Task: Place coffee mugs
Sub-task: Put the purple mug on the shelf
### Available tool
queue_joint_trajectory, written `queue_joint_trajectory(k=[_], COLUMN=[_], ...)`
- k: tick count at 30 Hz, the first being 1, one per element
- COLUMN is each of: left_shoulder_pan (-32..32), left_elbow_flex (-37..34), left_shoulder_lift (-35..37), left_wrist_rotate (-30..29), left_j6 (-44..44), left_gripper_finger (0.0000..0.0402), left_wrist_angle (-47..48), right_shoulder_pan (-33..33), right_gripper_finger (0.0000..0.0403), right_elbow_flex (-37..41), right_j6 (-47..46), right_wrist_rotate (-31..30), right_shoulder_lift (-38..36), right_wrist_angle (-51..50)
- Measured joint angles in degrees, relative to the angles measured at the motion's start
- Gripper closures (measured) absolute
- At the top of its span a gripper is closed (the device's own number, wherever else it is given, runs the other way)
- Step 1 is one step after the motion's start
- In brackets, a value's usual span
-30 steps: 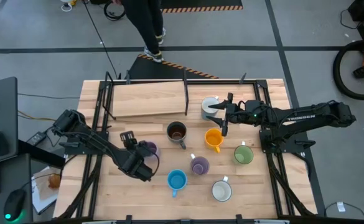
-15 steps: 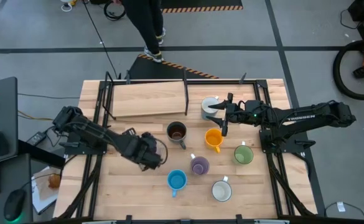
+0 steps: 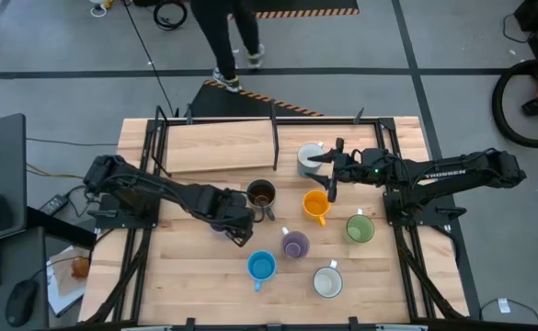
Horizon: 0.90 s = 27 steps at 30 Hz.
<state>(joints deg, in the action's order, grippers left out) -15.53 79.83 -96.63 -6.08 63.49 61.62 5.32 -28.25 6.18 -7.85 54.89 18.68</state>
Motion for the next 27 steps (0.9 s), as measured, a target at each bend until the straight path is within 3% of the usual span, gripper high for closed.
queue_joint_trajectory(k=[16,27], left_shoulder_pan=[0.30,0.26], left_elbow_flex=[-3.43,-3.45], left_shoulder_lift=[-3.25,-4.70], left_wrist_rotate=[-1.61,-0.40], left_j6=[-4.21,-11.67], left_gripper_finger=[0.0235,0.0351], left_wrist_angle=[-4.04,-3.41], right_shoulder_pan=[-0.10,-0.37], right_gripper_finger=[0.0174,0.0174], right_elbow_flex=[0.00,0.00], right_j6=[0.10,0.04], right_wrist_rotate=[0.47,0.47], right_shoulder_lift=[-0.01,-0.02], right_wrist_angle=[-0.25,-0.76])
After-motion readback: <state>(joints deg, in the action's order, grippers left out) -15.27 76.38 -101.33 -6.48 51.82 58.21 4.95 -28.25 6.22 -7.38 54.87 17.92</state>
